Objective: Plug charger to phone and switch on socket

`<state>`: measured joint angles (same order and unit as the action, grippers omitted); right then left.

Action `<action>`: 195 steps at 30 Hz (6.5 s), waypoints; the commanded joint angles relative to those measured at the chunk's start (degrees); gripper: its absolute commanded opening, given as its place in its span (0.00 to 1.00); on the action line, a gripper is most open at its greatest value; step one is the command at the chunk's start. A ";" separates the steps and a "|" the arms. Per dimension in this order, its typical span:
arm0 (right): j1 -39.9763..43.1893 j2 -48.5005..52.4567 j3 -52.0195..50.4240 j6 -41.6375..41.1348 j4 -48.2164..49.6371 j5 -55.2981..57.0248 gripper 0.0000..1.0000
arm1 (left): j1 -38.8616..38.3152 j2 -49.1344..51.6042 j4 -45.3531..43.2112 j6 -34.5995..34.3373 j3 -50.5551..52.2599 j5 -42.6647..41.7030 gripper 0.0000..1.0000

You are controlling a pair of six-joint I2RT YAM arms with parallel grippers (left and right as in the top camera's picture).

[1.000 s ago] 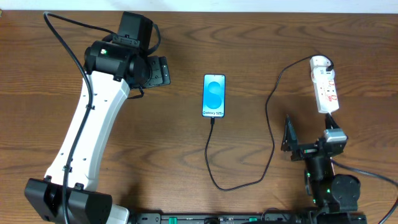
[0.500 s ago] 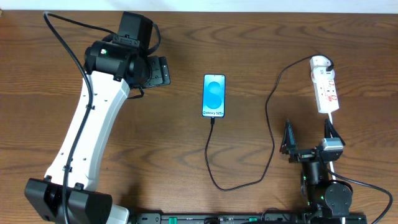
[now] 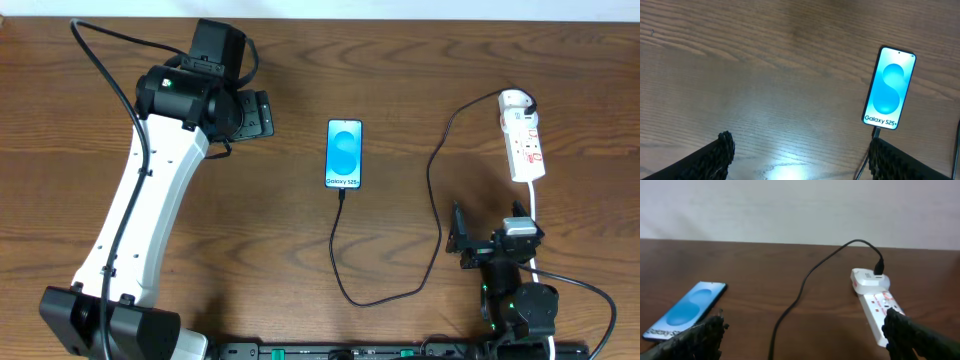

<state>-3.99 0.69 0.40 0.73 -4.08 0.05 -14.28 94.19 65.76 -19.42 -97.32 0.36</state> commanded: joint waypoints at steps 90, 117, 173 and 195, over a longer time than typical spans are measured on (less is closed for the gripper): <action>0.35 -0.39 -0.09 3.41 -0.26 0.46 0.99 | 11.98 -59.14 -40.33 19.82 69.53 -14.10 0.88; 0.35 -0.39 -0.09 3.41 -0.26 0.46 0.99 | 13.62 -91.06 -49.94 19.12 89.70 -12.81 0.88; 0.35 -0.39 -0.09 3.41 -0.26 0.46 0.99 | 13.73 -94.14 -61.86 22.38 97.09 -3.30 0.88; 0.35 -0.39 -0.09 3.41 -0.26 0.46 0.99 | 13.73 -93.96 -61.88 22.38 97.09 -3.32 0.88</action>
<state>-3.99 0.69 0.40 3.60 -4.05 0.05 -0.84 0.58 1.41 1.98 -0.89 -3.46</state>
